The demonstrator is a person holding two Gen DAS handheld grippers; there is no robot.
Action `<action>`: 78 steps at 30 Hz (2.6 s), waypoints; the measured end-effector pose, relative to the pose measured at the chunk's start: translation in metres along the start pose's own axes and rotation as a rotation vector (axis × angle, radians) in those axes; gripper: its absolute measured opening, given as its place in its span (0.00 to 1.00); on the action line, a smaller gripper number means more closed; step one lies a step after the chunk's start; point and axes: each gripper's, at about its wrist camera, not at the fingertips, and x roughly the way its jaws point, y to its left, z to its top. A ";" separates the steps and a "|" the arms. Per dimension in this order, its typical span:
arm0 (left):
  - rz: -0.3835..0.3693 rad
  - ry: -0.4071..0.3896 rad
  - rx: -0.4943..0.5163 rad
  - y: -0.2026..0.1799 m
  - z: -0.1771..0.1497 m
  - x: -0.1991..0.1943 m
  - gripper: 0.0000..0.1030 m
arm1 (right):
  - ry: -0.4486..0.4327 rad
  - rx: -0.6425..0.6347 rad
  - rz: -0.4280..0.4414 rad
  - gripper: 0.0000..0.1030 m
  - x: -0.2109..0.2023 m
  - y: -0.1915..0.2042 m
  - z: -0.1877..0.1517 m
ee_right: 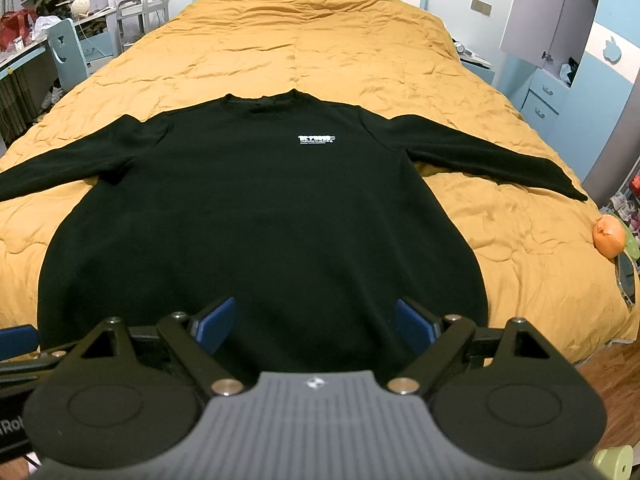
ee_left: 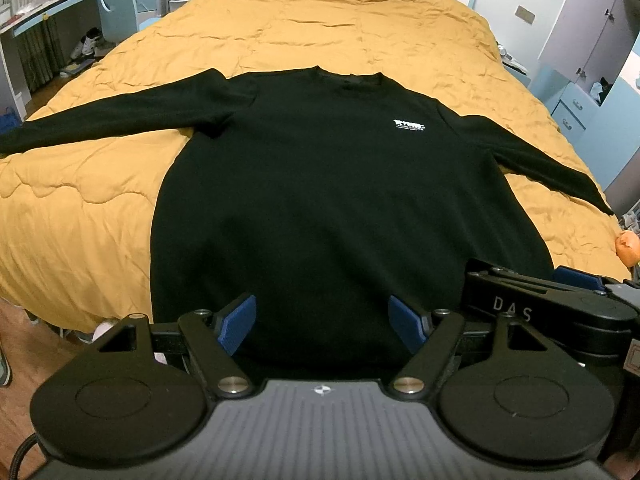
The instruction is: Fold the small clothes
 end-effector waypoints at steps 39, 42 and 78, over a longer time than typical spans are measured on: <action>-0.296 0.011 -0.170 0.062 0.022 0.032 0.86 | -0.162 -0.083 0.161 0.80 0.015 0.023 0.030; -0.264 -0.005 -0.237 0.095 0.031 0.038 0.86 | -0.262 -0.150 0.247 0.80 0.016 0.047 0.043; -0.003 -0.735 -1.090 0.538 0.066 0.139 0.09 | -0.238 -0.534 0.449 0.80 0.204 0.313 0.101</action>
